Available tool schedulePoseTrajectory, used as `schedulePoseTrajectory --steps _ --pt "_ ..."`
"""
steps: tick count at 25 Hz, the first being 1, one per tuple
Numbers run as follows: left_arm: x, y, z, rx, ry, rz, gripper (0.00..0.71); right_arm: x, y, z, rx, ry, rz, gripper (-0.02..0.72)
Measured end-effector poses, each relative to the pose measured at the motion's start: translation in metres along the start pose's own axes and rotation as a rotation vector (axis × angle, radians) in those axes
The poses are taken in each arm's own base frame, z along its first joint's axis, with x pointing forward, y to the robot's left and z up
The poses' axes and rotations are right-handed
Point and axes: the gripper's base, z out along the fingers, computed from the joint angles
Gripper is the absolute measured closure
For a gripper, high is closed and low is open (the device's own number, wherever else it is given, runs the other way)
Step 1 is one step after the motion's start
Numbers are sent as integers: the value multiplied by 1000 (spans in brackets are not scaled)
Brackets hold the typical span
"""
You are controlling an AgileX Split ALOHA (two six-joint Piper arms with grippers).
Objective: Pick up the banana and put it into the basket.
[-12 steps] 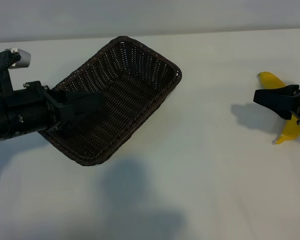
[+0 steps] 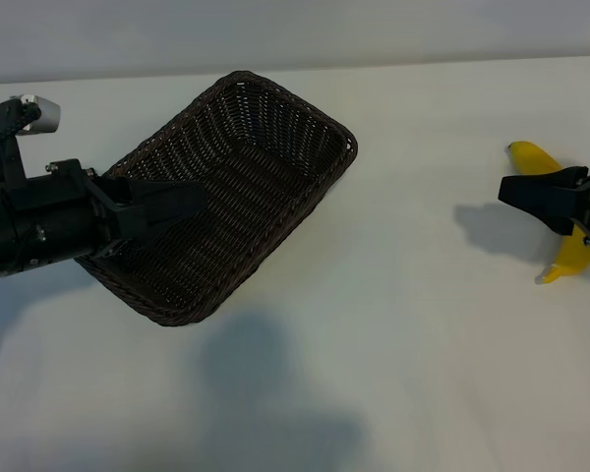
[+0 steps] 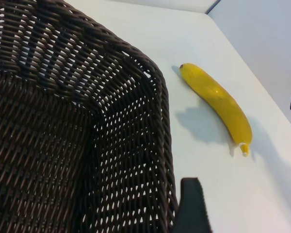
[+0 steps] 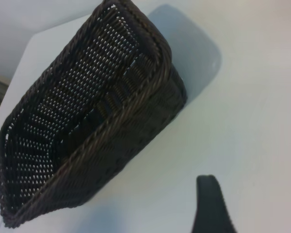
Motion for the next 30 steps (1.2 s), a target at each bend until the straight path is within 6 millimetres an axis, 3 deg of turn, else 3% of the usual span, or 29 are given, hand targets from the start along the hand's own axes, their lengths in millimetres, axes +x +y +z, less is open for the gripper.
schedulePoseTrajectory --steps 15,22,30 --pt "0 2 0 -17 -1 5 136 0 0 0 -1 0 0 259" --pt "1 2 0 -30 15 -72 136 0 0 0 -1 0 0 259" --pt "1 -6 -18 -97 34 -133 136 0 0 0 -1 0 0 259"
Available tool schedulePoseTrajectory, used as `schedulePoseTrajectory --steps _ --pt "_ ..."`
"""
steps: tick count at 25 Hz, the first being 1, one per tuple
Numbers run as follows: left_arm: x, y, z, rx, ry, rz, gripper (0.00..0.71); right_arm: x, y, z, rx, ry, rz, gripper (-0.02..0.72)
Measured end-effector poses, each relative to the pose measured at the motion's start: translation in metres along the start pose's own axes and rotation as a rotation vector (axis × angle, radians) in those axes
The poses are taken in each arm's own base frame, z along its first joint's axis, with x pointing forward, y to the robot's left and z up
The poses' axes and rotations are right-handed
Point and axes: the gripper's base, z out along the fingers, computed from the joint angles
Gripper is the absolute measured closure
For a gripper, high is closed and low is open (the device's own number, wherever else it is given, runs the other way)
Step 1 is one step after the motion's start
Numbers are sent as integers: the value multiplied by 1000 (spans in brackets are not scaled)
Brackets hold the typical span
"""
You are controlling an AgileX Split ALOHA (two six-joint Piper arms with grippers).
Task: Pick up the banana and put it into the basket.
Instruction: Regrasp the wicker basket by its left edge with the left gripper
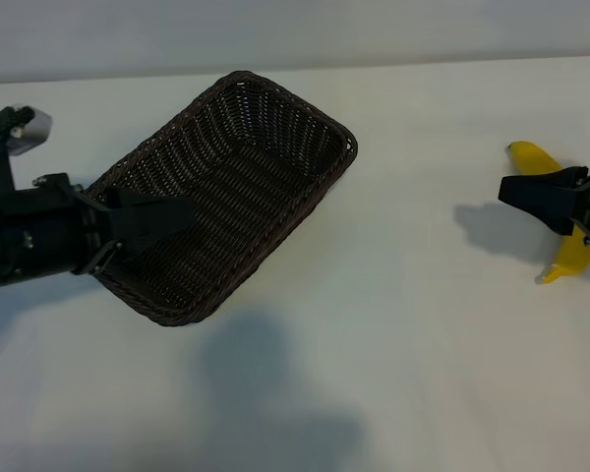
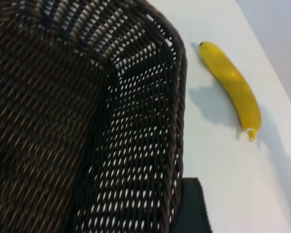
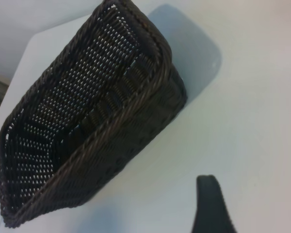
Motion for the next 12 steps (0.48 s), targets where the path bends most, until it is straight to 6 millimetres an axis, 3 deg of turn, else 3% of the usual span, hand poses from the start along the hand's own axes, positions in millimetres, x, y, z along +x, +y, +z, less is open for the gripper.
schedulePoseTrajectory --steps 12 --pt "9 11 -26 -288 46 -131 136 0 0 0 0 0 0 259"
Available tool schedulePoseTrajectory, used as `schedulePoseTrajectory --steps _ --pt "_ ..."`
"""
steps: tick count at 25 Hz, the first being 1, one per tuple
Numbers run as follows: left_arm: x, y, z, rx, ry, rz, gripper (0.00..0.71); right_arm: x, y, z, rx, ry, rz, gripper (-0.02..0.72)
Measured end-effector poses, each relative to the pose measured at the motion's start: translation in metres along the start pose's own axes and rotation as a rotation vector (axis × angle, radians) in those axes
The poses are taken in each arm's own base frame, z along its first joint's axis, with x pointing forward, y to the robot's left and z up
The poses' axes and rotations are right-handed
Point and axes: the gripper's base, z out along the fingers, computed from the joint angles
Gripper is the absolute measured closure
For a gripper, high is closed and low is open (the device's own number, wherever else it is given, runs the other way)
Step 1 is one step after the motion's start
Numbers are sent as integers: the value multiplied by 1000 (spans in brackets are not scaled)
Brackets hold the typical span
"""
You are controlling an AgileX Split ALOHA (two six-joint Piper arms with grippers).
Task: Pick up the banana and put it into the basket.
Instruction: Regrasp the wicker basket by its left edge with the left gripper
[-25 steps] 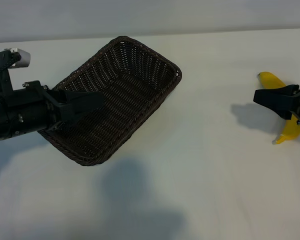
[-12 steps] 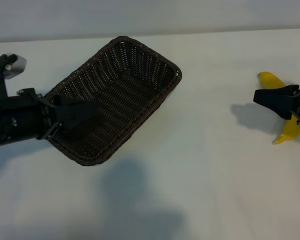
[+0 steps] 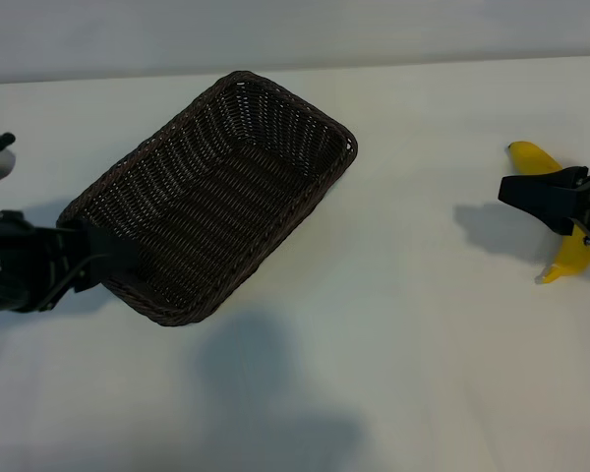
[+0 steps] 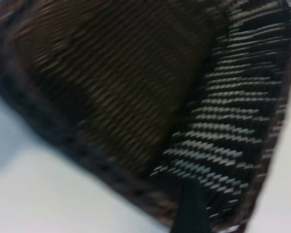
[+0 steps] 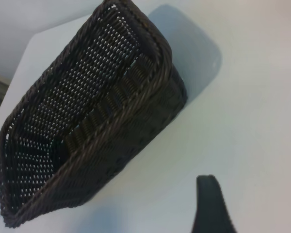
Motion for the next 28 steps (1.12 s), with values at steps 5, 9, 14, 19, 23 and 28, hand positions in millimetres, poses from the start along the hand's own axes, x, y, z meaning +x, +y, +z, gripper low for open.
schedulePoseTrajectory --steps 5,9,14,19,23,28 --pt "-2 7 0 -76 -26 -38 136 0 0 0 0 0 0 259" --pt "-3 7 0 -81 -35 -52 136 0 0 0 0 0 0 259" --pt "-3 9 2 -87 -29 -71 136 0 0 0 0 0 0 259" --pt "-2 15 15 -113 10 -116 136 0 0 0 -1 0 0 259" --pt "-3 17 22 -119 14 -163 136 0 0 0 -1 0 0 259" --pt "-4 18 25 -117 9 -193 136 0 0 0 -2 0 0 259"
